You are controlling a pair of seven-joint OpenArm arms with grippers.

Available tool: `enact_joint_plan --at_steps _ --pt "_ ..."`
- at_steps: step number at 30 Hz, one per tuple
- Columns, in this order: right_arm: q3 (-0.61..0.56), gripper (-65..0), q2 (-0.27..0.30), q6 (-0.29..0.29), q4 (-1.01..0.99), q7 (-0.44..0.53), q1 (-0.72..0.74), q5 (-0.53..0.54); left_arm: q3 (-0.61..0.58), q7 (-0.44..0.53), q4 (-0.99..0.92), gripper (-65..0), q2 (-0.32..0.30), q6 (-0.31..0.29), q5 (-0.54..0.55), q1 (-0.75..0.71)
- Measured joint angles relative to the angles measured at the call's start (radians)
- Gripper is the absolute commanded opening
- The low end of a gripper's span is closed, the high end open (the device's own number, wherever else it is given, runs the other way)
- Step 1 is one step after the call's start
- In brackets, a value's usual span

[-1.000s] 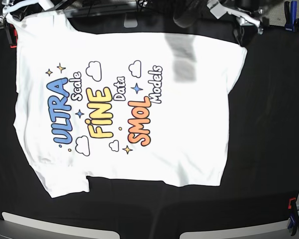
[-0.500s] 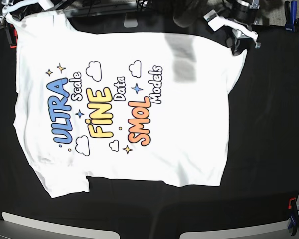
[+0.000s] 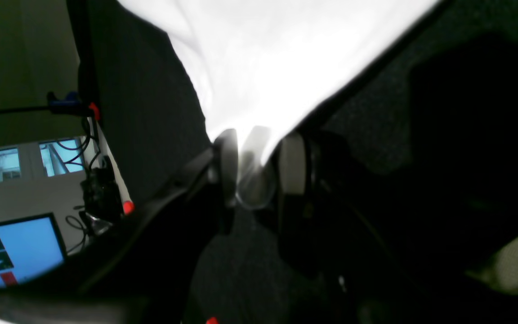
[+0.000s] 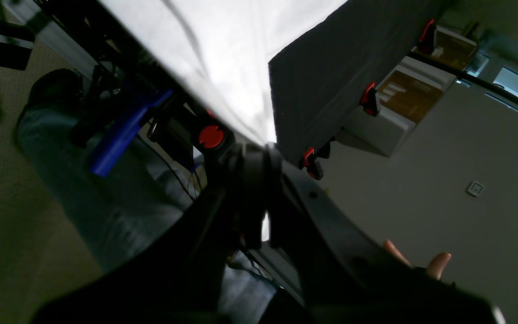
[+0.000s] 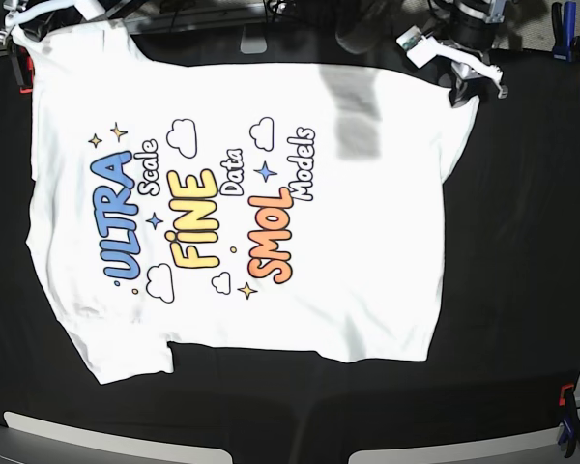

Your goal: Layout the t-shirt on the table in an organized manner, then fold the t-shirt properly

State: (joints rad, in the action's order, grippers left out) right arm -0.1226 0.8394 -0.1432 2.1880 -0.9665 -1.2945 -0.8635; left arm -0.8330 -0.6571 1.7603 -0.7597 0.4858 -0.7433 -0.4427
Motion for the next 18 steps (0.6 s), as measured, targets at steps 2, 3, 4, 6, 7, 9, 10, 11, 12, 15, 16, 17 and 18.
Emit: enact_joint_plan --at_steps 2,3,4,6,7,9,10,11,12,15,16,17,18 --pt "0.000 -65.0 0.000 0.000 0.000 0.000 0.000 0.000 0.000 0.002 0.000 -50.9 0.000 0.000 0.000 0.008" --pt "0.000 -65.0 0.000 0.000 0.000 0.000 0.000 0.000 0.000 0.003 0.000 -51.0 0.000 0.000 0.001 0.013" --pt "0.000 -65.0 0.000 0.000 0.000 0.000 0.000 0.000 0.000 0.003 0.000 -51.0 0.000 0.000 0.000 0.018" --pt "0.000 -65.0 0.000 0.000 0.000 0.000 0.000 0.000 0.000 0.003 0.000 -51.0 0.000 0.000 0.007 0.028" --pt "0.000 -65.0 0.000 0.000 0.000 0.000 0.000 0.000 0.000 0.003 0.000 -51.0 0.000 0.000 0.018 0.033" --pt "0.000 -65.0 0.000 0.000 0.000 0.000 0.000 0.000 0.000 0.003 0.000 -51.0 0.000 0.000 0.064 0.044" --pt "0.000 -65.0 0.000 0.000 0.000 0.000 0.000 0.000 -0.001 0.003 0.000 -51.0 0.000 0.000 0.075 0.047" --pt "0.000 -65.0 0.000 0.000 0.000 0.000 0.000 0.000 -0.001 0.003 0.000 -51.0 0.000 0.000 0.079 0.048" --pt "0.000 -65.0 0.000 0.000 0.000 0.000 0.000 0.000 -0.001 0.003 0.000 -50.9 0.000 0.000 0.079 0.047" --pt "0.000 -65.0 0.000 0.000 0.000 0.000 0.000 0.000 -0.001 0.003 0.000 -51.0 0.000 0.000 0.085 0.047" --pt "0.000 -65.0 0.000 0.000 0.000 0.000 0.000 0.000 -0.001 0.003 0.000 -51.0 0.000 0.000 0.085 0.047" --pt "0.000 -65.0 0.000 0.000 0.000 0.000 0.000 0.000 -0.001 0.003 0.000 -51.0 0.000 0.000 0.085 0.047" --pt "0.000 -65.0 0.000 0.000 0.000 0.000 0.000 0.000 -0.001 0.003 0.000 -51.0 0.000 0.000 0.090 0.047"
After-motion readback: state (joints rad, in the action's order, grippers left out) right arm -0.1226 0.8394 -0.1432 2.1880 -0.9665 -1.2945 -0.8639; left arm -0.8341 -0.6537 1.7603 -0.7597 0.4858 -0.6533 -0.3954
